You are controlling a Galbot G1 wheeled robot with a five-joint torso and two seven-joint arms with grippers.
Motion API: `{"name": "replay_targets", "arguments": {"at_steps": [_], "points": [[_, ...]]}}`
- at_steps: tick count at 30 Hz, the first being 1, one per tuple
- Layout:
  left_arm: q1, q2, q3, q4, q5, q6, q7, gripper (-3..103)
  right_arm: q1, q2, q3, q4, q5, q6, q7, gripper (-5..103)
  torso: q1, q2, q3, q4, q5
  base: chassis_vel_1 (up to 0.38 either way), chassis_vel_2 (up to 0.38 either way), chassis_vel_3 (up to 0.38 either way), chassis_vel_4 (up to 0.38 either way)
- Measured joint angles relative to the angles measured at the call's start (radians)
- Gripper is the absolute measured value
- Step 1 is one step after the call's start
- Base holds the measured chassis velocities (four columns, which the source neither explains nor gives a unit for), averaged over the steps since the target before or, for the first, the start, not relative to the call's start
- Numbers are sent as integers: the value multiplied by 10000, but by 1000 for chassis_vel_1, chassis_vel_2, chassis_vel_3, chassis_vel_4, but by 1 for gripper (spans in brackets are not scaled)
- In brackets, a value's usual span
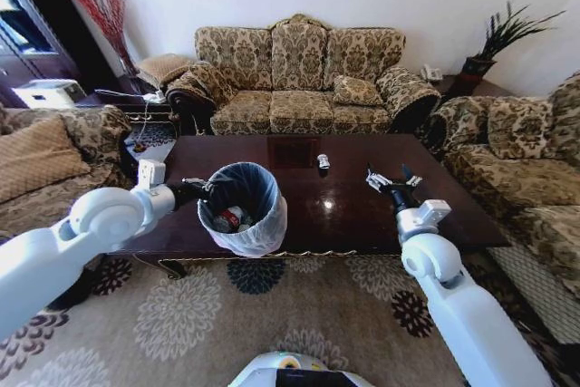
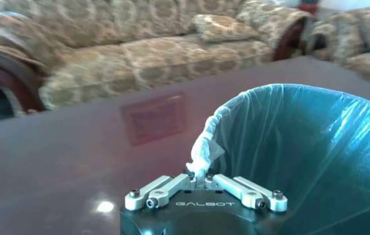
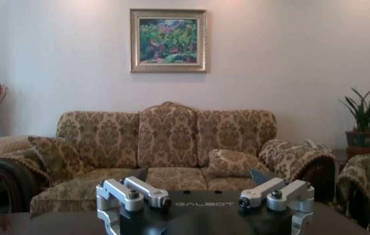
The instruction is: Move to the front of the table and place the trash on the table into the trash bin.
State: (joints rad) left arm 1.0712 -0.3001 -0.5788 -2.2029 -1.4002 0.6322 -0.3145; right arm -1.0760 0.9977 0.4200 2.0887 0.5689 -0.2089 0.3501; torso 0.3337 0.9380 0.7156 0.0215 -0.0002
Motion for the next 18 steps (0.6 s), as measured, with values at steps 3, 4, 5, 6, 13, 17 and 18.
{"name": "replay_targets", "arguments": {"at_steps": [3, 4, 5, 6, 13, 17, 18], "points": [[-126, -90, -165, 63, 81, 27, -116, 0, -50, 21, 8, -24, -107, 131, -113, 100, 0, 0, 0, 1, 4, 0, 0, 0, 0], [-237, -128, -167, 106, 87, 36, -125, 0, -71, 35, 7, -31, -125, 209, -214, 100, 1, 0, 0, -3, -6, 0, 0, 0, 0], [-341, -149, -168, 142, 102, 37, -154, 0, -84, 50, 8, -31, -125, 246, -292, 100, 2, 0, 0, -5, -2, 0, 0, 0, 0], [-341, -149, -168, 142, 102, 37, -154, 0, -84, 50, 8, -31, -125, 246, -292, 100, 2, 0, 0, -5, -2, 0, 0, 0, 0], [-148, -654, -295, 192, 276, 36, -471, 0, -174, 244, -53, -23, -68, 265, -430, 100, 2, 0, 0, -2, 0, 0, 0, 0, 0], [377, -1001, -646, 194, 460, 52, -490, 0, -209, 267, -49, -143, -135, 281, -470, 100, 2, 0, 0, -1, -1, 0, 0, 0, 0], [737, -1231, -905, 196, 587, 106, -499, 0, -212, 281, -12, -268, -178, 305, -517, 100, 1, 0, 0, -2, 1, 0, 0, 0, 0]]}}
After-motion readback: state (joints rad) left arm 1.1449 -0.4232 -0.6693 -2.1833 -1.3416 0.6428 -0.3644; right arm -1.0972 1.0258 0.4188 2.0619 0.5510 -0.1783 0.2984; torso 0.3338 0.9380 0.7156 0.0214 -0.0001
